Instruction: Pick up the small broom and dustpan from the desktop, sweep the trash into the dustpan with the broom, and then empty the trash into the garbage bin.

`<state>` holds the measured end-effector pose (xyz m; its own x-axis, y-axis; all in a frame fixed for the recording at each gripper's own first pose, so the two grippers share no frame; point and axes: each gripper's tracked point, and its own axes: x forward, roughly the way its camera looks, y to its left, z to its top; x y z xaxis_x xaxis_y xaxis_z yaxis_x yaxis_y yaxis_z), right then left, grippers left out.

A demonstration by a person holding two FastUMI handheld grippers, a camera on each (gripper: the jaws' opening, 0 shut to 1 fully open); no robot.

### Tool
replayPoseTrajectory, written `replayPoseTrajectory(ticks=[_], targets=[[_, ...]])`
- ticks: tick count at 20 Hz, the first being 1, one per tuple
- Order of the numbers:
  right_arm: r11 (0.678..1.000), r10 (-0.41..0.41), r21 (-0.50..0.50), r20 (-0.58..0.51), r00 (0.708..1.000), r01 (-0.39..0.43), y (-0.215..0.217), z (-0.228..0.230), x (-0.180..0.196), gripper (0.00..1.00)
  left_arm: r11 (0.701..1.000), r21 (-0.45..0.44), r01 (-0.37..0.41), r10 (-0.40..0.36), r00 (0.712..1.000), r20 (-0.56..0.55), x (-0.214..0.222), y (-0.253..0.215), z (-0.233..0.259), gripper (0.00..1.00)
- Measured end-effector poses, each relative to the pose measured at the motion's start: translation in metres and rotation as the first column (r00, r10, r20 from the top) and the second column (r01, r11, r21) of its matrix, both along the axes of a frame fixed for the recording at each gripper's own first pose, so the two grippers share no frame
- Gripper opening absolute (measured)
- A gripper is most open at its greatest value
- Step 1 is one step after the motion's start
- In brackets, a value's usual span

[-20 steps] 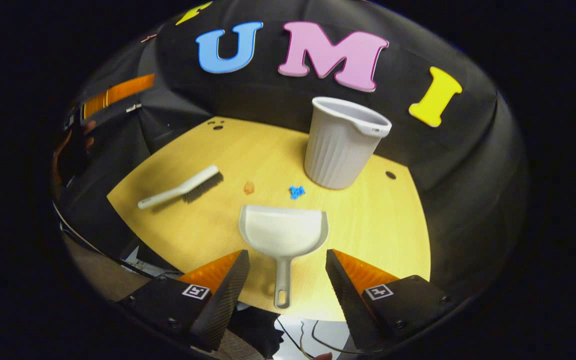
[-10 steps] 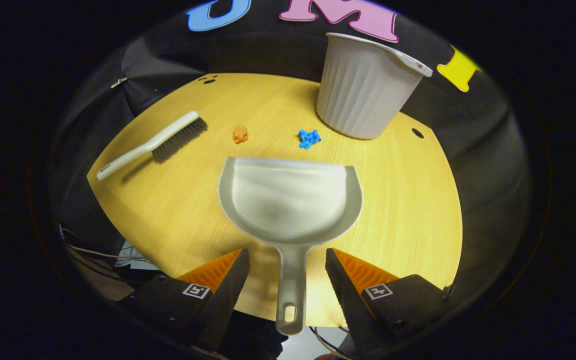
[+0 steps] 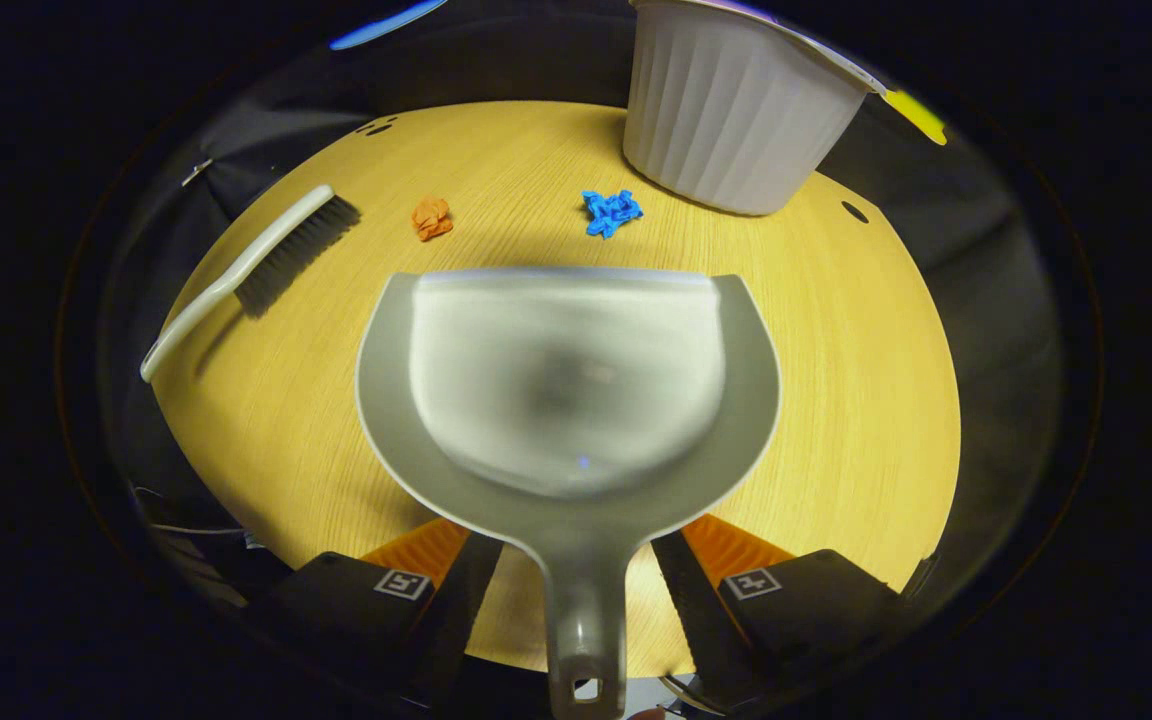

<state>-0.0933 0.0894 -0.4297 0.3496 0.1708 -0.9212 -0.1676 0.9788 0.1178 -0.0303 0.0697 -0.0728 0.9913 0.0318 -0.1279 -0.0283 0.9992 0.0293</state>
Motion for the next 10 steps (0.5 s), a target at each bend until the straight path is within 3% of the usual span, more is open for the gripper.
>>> replayPoseTrajectory(ticks=[1,2,3,4,5,6,7,9,10], targets=[[1.0,-0.005,0.015,-0.011,1.0,0.006,0.002,-0.001,0.0,0.82,1.0,-0.002,-0.002,0.002,1.0,-0.003,0.001,0.0,-0.001,0.96],[0.999,-0.017,0.034,-0.031,0.999,0.018,0.003,0.001,-0.002,0.81,1.0,-0.004,-0.002,0.002,1.0,-0.007,0.002,0.0,-0.002,0.96],[0.999,-0.025,0.036,-0.033,0.999,0.026,0.002,-0.004,0.001,0.66,1.0,-0.002,-0.003,0.003,1.0,-0.011,0.002,-0.001,-0.004,0.96],[0.999,-0.027,0.042,-0.047,0.999,0.029,0.0,-0.002,0.0,0.6,1.0,0.003,-0.006,0.006,1.0,-0.016,0.004,-0.001,-0.006,0.96],[0.999,-0.017,0.043,-0.045,0.999,0.019,0.001,-0.004,0.001,0.34,1.0,0.007,-0.008,0.008,1.0,-0.025,0.006,-0.001,-0.01,0.96],[0.999,0.013,0.044,-0.023,1.0,-0.012,0.001,-0.001,0.002,0.43,1.0,0.011,-0.01,0.01,0.999,-0.035,0.006,-0.003,-0.012,0.96],[0.998,0.037,0.044,-0.003,0.999,-0.037,0.002,0.0,0.003,0.38,1.0,0.014,-0.007,0.008,0.999,-0.05,0.008,-0.004,-0.017,0.96],[0.995,0.075,0.069,-0.018,0.997,-0.074,0.004,0.0,-0.002,0.43,1.0,0.014,0.001,0.0,0.996,-0.085,0.01,-0.009,-0.025,0.96],[0.993,0.082,0.083,-0.012,0.997,-0.08,0.005,0.004,-0.002,0.38,1.0,0.013,0.01,-0.008,0.994,-0.107,0.011,-0.012,-0.031,0.96]])
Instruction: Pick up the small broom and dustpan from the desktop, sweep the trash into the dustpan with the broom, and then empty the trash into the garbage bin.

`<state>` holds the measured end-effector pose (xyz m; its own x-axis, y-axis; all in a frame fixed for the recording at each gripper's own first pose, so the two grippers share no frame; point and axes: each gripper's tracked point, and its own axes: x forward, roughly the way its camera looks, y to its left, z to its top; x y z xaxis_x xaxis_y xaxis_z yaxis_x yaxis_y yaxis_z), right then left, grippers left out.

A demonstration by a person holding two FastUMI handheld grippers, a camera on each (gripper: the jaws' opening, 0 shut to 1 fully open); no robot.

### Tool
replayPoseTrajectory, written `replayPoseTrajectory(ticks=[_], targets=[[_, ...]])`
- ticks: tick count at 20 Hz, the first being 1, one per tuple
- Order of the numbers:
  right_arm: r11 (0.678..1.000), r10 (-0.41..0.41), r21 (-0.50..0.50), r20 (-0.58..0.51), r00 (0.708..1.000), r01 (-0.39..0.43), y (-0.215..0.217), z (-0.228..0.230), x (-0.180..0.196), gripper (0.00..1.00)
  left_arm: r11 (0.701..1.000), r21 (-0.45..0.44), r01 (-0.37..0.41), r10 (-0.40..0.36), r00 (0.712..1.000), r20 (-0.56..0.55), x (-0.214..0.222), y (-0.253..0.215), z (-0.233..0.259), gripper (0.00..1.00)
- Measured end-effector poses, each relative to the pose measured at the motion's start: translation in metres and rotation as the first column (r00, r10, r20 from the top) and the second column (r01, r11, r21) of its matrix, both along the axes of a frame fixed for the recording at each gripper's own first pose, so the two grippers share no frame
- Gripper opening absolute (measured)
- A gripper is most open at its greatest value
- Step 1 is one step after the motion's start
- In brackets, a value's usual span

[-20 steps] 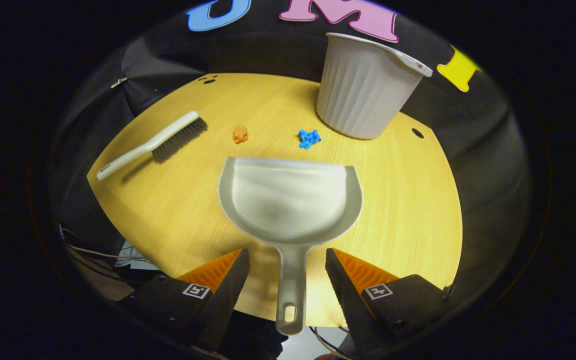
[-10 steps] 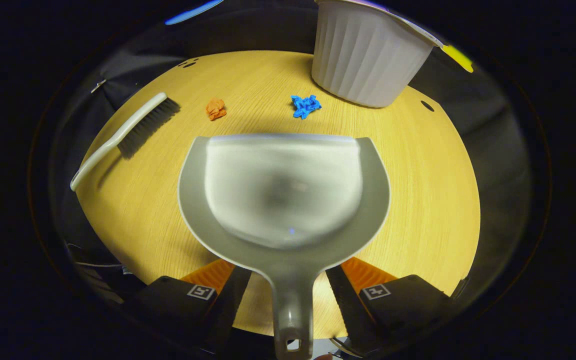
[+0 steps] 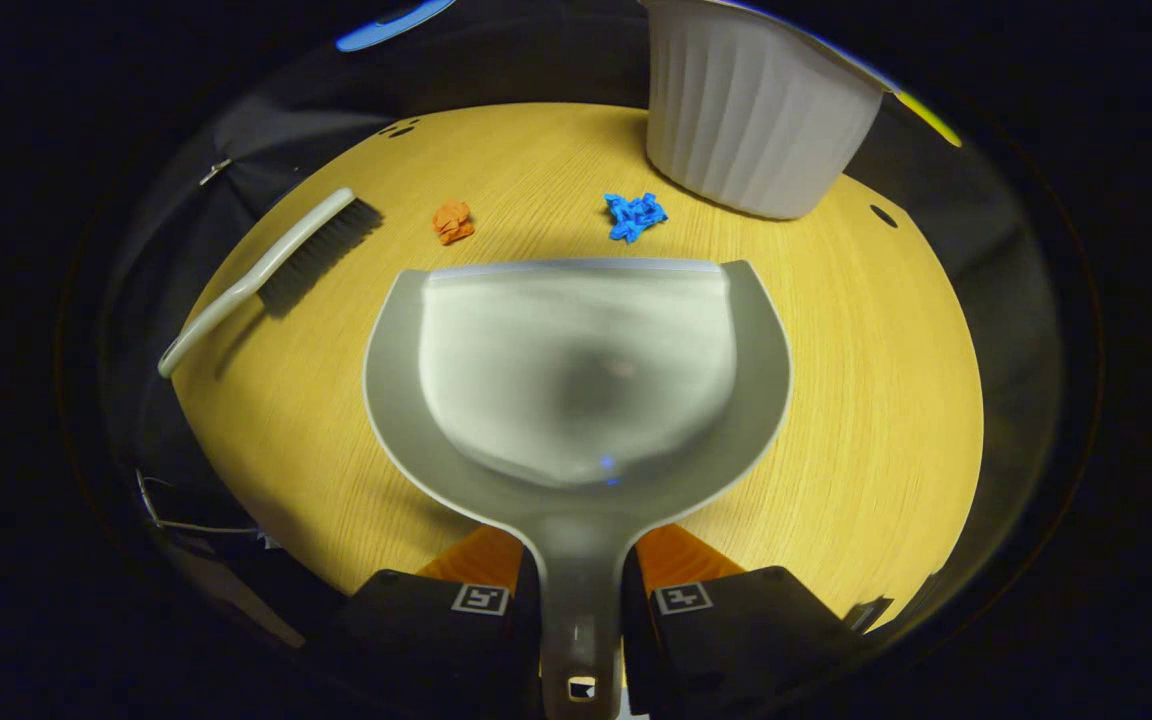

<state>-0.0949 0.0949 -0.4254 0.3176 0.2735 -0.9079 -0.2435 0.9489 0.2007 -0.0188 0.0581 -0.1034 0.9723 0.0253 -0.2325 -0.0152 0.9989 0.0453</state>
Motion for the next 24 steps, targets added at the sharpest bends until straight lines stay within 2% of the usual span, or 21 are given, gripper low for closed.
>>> replayPoseTrajectory(ticks=[3,6,9,12,13,14,17,18,19,20,21,22,24], targets=[[0.999,0.038,-0.006,0.037,0.999,-0.038,-0.013,0.021,-0.002,0.36,0.999,-0.024,0.045,-0.047,0.992,-0.117,0.001,-0.013,-0.03,0.97],[0.994,0.101,-0.041,0.083,0.991,-0.098,-0.035,0.044,-0.005,0.36,0.996,-0.052,0.078,-0.089,0.956,-0.279,-0.002,-0.024,-0.071,0.97],[0.991,0.133,-0.034,0.095,0.987,-0.13,-0.049,0.056,-0.013,0.36,0.993,-0.086,0.086,-0.115,0.893,-0.436,-0.005,-0.035,-0.119,0.97],[0.991,0.136,-0.033,0.101,0.986,-0.133,-0.064,0.061,-0.02,0.36,0.993,-0.064,0.095,-0.115,0.836,-0.537,-0.004,-0.032,-0.159,0.97],[0.991,0.131,-0.032,0.101,0.986,-0.129,-0.068,0.062,-0.022,0.36,0.993,-0.055,0.108,-0.12,0.806,-0.579,-0.004,-0.032,-0.173,0.96],[0.992,0.125,-0.032,0.103,0.987,-0.122,-0.072,0.062,-0.024,0.31,0.992,-0.051,0.12,-0.125,0.779,-0.614,-0.005,-0.033,-0.187,0.97],[0.994,0.107,-0.038,0.109,0.988,-0.103,-0.083,0.064,-0.03,0.31,0.993,-0.047,0.109,-0.11,0.69,-0.716,-0.011,-0.027,-0.227,0.96],[0.994,0.102,-0.04,0.108,0.989,-0.098,-0.086,0.064,-0.032,0.36,0.993,-0.06,0.101,-0.112,0.659,-0.744,-0.013,-0.027,-0.237,0.96],[0.995,0.095,-0.043,0.109,0.989,-0.091,-0.089,0.064,-0.034,0.31,0.993,-0.067,0.094,-0.112,0.632,-0.767,-0.014,-0.029,-0.249,0.95],[0.995,0.088,-0.045,0.107,0.99,-0.084,-0.093,0.063,-0.035,0.36,0.993,-0.069,0.094,-0.112,0.613,-0.782,-0.013,-0.029,-0.257,0.93],[0.996,0.081,-0.049,0.104,0.991,-0.076,-0.096,0.063,-0.036,0.31,0.993,-0.068,0.101,-0.116,0.599,-0.793,-0.013,-0.029,-0.265,0.92],[0.996,0.074,-0.051,0.102,0.992,-0.069,-0.099,0.062,-0.038,0.36,0.991,-0.066,0.115,-0.121,0.584,-0.803,-0.011,-0.031,-0.273,0.91],[0.997,0.063,-0.053,0.092,0.994,-0.059,-0.101,0.06,-0.04,0.36,0.989,-0.056,0.14,-0.125,0.553,-0.824,-0.007,-0.032,-0.288,0.89]])
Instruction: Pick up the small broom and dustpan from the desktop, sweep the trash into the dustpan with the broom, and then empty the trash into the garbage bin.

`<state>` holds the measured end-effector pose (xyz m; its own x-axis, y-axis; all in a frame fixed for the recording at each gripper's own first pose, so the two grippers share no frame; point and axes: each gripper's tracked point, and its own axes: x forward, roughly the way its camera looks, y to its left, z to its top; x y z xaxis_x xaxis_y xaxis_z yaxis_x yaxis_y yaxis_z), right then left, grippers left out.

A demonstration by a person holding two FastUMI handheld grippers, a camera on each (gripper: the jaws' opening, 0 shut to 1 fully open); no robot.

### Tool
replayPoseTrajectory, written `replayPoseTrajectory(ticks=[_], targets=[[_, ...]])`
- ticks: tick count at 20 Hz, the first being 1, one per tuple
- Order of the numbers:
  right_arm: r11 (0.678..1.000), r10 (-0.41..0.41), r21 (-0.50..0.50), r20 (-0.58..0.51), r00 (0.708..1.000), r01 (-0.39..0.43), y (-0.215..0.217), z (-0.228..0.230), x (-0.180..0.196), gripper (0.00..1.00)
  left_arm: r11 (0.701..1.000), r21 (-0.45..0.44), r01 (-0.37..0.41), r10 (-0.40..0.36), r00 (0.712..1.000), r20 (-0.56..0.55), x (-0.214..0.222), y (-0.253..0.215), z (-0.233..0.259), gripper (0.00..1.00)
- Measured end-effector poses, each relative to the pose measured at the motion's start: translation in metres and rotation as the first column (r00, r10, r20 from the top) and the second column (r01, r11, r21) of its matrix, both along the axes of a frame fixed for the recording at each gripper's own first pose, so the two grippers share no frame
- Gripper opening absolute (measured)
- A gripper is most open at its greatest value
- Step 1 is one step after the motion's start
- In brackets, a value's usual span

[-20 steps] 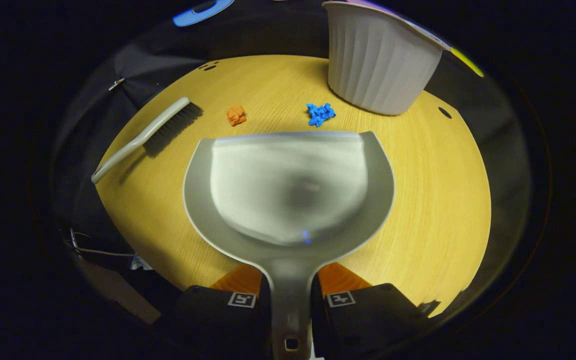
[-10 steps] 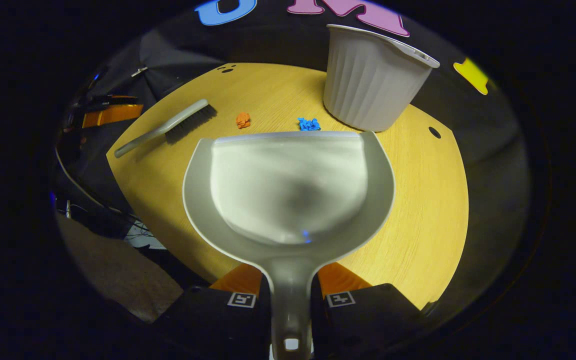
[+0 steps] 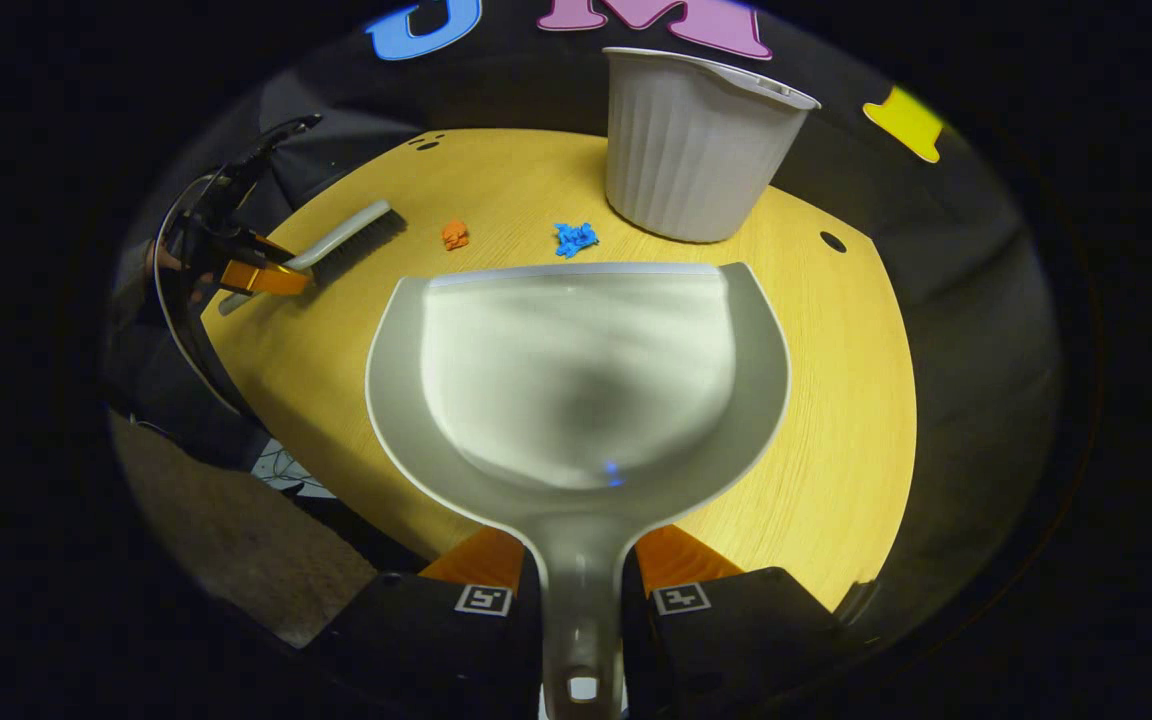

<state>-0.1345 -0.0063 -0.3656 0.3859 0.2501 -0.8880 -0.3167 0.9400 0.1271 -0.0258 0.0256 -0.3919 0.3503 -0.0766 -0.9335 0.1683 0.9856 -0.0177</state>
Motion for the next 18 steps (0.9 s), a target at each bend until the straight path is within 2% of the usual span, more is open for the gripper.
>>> replayPoseTrajectory(ticks=[1,2,3,4,5,6,7,8,9,10,11,13,14,15,16,18], targets=[[1.0,-0.004,0.001,-0.005,1.0,0.004,-0.002,0.0,0.0,0.31,1.0,0.004,0.007,-0.007,1.0,-0.022,-0.003,0.0,-0.006,0.88],[1.0,-0.007,0.002,-0.009,1.0,0.007,-0.003,-0.001,-0.001,0.31,1.0,-0.003,0.015,-0.015,0.999,-0.045,-0.004,-0.002,-0.012,0.85],[1.0,-0.009,0.002,-0.009,1.0,0.009,-0.004,-0.001,0.0,0.36,1.0,-0.007,0.02,-0.021,0.998,-0.063,-0.006,-0.003,-0.017,0.83],[1.0,-0.014,0.002,-0.011,1.0,0.014,-0.003,0.0,0.0,0.31,1.0,-0.012,0.023,-0.024,0.997,-0.078,-0.006,-0.004,-0.02,0.81],[1.0,-0.016,0.003,-0.013,1.0,0.016,-0.003,0.0,0.001,0.36,0.999,-0.03,0.024,-0.027,0.996,-0.087,-0.007,-0.007,-0.021,0.8],[1.0,-0.017,0.005,-0.014,1.0,0.017,-0.002,-0.001,0.002,0.31,0.999,-0.033,0.021,-0.024,0.996,-0.08,-0.005,-0.008,-0.022,0.76],[1.0,-0.015,0.006,-0.016,1.0,0.015,-0.001,-0.001,0.002,0.31,0.999,-0.043,0.023,-0.026,0.996,-0.083,-0.004,-0.01,-0.021,0.72],[1.0,-0.011,0.006,-0.019,1.0,0.011,0.001,-0.002,0.003,0.31,0.999,-0.048,0.02,-0.024,0.996,-0.089,-0.005,-0.01,-0.021,0.65],[1.0,-0.004,0.006,-0.023,1.0,0.004,0.003,-0.003,0.003,0.36,0.999,-0.048,0.021,-0.025,0.995,-0.093,-0.007,-0.01,-0.022,0.62],[1.0,0.004,0.007,-0.026,1.0,-0.004,0.005,-0.003,0.004,0.31,0.998,-0.048,0.027,-0.031,0.995,-0.092,-0.006,-0.01,-0.024,0.58],[1.0,0.014,0.011,-0.031,0.999,-0.014,0.007,-0.003,0.005,0.31,0.998,-0.044,0.037,-0.041,0.995,-0.086,-0.005,-0.01,-0.022,0.52],[0.999,0.051,0.003,-0.061,0.997,-0.05,0.011,-0.005,0.006,0.31,0.997,-0.028,0.076,-0.077,0.996,-0.051,-0.001,-0.01,-0.021,0.3],[0.997,0.07,-0.023,-0.089,0.994,-0.072,0.009,-0.005,0.005,0.36,0.996,0.011,0.083,-0.083,0.996,-0.03,0.004,-0.006,-0.02,0.28],[0.994,0.091,-0.048,-0.111,0.99,-0.097,0.007,-0.003,0.006,0.36,0.996,0.042,0.082,-0.082,0.997,-0.002,0.014,-0.005,-0.015,0.26],[0.991,0.112,-0.057,-0.131,0.985,-0.121,0.01,-0.002,0.008,0.36,0.996,0.048,0.079,-0.08,0.996,0.029,0.024,-0.01,-0.01,0.22],[0.987,0.149,-0.039,-0.159,0.976,-0.157,0.018,0.001,0.015,0.36,0.997,0.006,0.079,-0.08,0.995,0.054,0.05,-0.027,0.002,0.24]])
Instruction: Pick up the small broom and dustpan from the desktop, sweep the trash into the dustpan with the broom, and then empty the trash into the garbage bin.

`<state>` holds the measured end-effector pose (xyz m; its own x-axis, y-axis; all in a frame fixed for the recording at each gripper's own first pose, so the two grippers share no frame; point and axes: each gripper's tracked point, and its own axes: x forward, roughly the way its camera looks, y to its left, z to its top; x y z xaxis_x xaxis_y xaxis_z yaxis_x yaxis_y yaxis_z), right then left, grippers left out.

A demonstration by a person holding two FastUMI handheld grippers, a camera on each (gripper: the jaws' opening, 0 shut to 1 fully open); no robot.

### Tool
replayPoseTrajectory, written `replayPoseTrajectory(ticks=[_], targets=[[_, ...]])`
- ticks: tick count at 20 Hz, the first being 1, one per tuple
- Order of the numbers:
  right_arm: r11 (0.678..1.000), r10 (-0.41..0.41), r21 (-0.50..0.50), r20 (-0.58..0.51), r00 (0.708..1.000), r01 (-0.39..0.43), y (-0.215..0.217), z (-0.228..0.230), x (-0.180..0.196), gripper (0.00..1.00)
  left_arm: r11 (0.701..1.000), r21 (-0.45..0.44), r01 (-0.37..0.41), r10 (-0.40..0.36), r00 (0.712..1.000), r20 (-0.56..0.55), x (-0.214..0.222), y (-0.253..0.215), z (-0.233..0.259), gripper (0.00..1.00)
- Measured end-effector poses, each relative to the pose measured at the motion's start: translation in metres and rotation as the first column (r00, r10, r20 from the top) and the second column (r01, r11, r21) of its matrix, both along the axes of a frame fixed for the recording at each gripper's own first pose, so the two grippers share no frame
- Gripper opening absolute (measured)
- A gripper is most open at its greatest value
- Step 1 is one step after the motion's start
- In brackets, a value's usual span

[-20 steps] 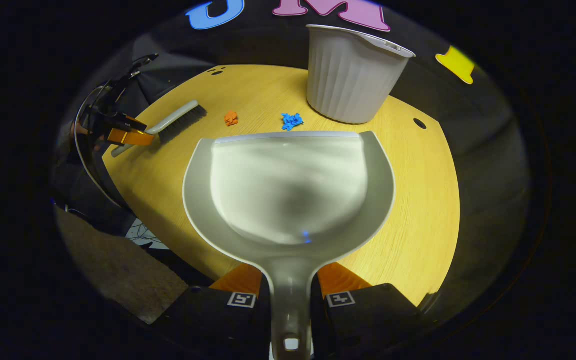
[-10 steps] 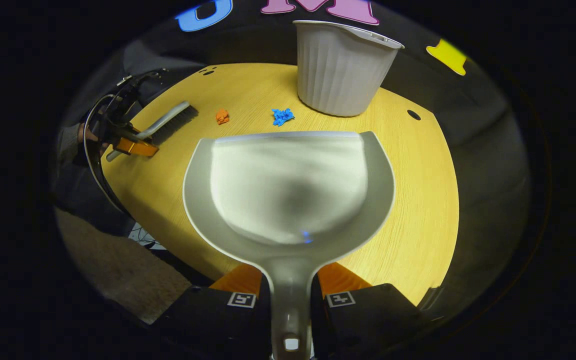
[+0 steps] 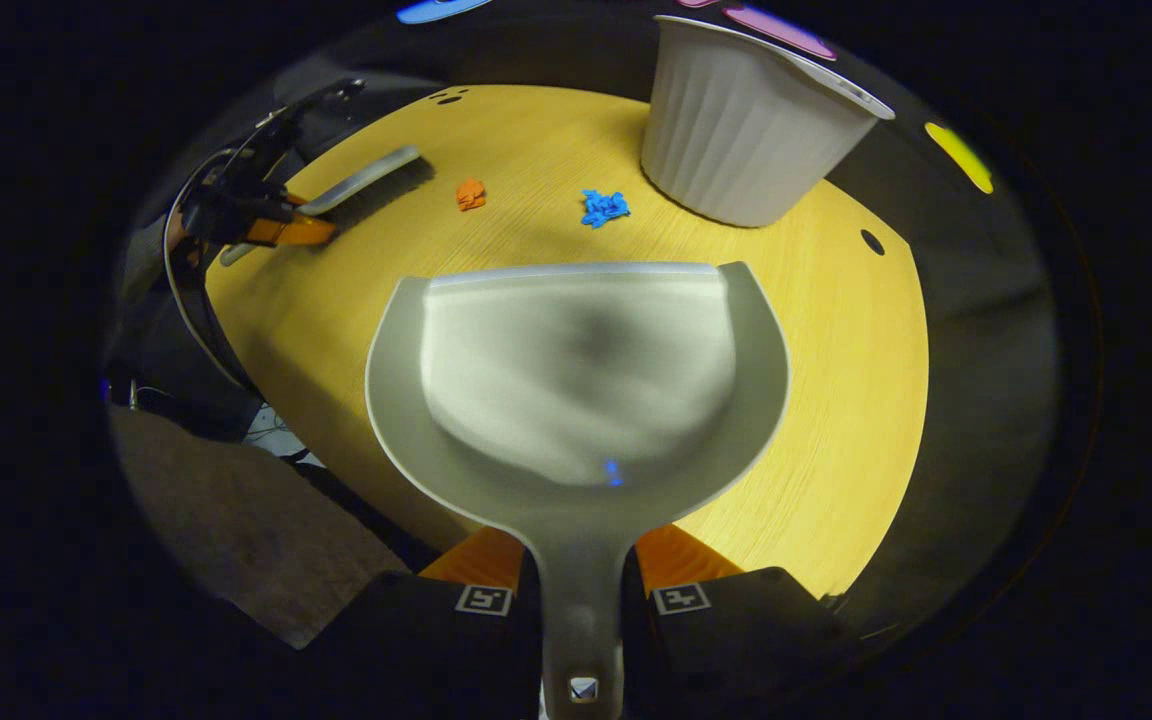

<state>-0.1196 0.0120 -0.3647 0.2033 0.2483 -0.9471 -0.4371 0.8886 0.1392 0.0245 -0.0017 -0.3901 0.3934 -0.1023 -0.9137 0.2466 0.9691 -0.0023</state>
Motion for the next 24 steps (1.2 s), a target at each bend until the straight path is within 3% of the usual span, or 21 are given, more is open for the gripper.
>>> replayPoseTrajectory(ticks=[4,5,6,10,11,13,15,16,19,20,21,23,24], targets=[[0.998,0.063,-0.014,-0.041,0.997,-0.063,0.001,-0.009,0.014,0.36,0.998,0.034,0.047,-0.047,0.999,0.009,0.044,-0.02,0.004,0.24],[0.997,0.073,-0.018,-0.043,0.996,-0.074,0.0,-0.012,0.017,0.41,0.998,0.039,0.058,-0.058,0.998,0.001,0.05,-0.027,0.002,0.24],[0.996,0.084,-0.02,-0.041,0.996,-0.085,-0.001,-0.015,0.02,0.36,0.997,0.039,0.07,-0.07,0.998,-0.007,0.053,-0.035,0.0,0.24],[0.993,0.111,-0.038,-0.038,0.993,-0.112,-0.011,-0.028,0.027,0.36,0.993,0.034,0.116,-0.115,0.993,-0.025,0.059,-0.063,-0.005,0.24],[0.992,0.119,-0.041,-0.042,0.992,-0.121,-0.012,-0.031,0.027,0.31,0.992,0.031,0.124,-0.123,0.992,-0.025,0.062,-0.071,-0.006,0.21],[0.989,0.141,-0.043,-0.044,0.989,-0.143,-0.015,-0.038,0.03,0.36,0.99,0.026,0.136,-0.136,0.991,-0.022,0.068,-0.087,-0.009,0.24],[0.989,0.147,-0.02,-0.043,0.988,-0.148,-0.013,-0.04,0.034,0.31,0.988,0.012,0.152,-0.152,0.988,-0.021,0.075,-0.104,-0.006,0.24],[0.989,0.146,-0.01,-0.045,0.988,-0.147,-0.013,-0.042,0.035,0.36,0.986,0.0,0.167,-0.166,0.986,-0.02,0.077,-0.114,-0.004,0.24],[0.989,0.15,0.018,-0.042,0.988,-0.15,-0.012,-0.048,0.043,0.36,0.976,-0.045,0.215,-0.216,0.976,-0.025,0.079,-0.142,0.001,0.24],[0.988,0.155,0.024,-0.038,0.987,-0.154,-0.013,-0.049,0.045,0.31,0.971,-0.058,0.232,-0.234,0.972,-0.027,0.078,-0.151,0.002,0.24],[0.987,0.16,0.028,-0.035,0.986,-0.159,-0.013,-0.051,0.046,0.36,0.965,-0.069,0.252,-0.254,0.967,-0.027,0.078,-0.158,0.003,0.24],[0.985,0.171,0.036,-0.026,0.985,-0.17,-0.016,-0.052,0.045,0.36,0.954,-0.091,0.287,-0.29,0.956,-0.029,0.074,-0.173,0.004,0.24],[0.984,0.177,0.038,-0.024,0.984,-0.176,-0.017,-0.054,0.045,0.31,0.948,-0.104,0.302,-0.306,0.951,-0.03,0.071,-0.181,0.006,0.24]])
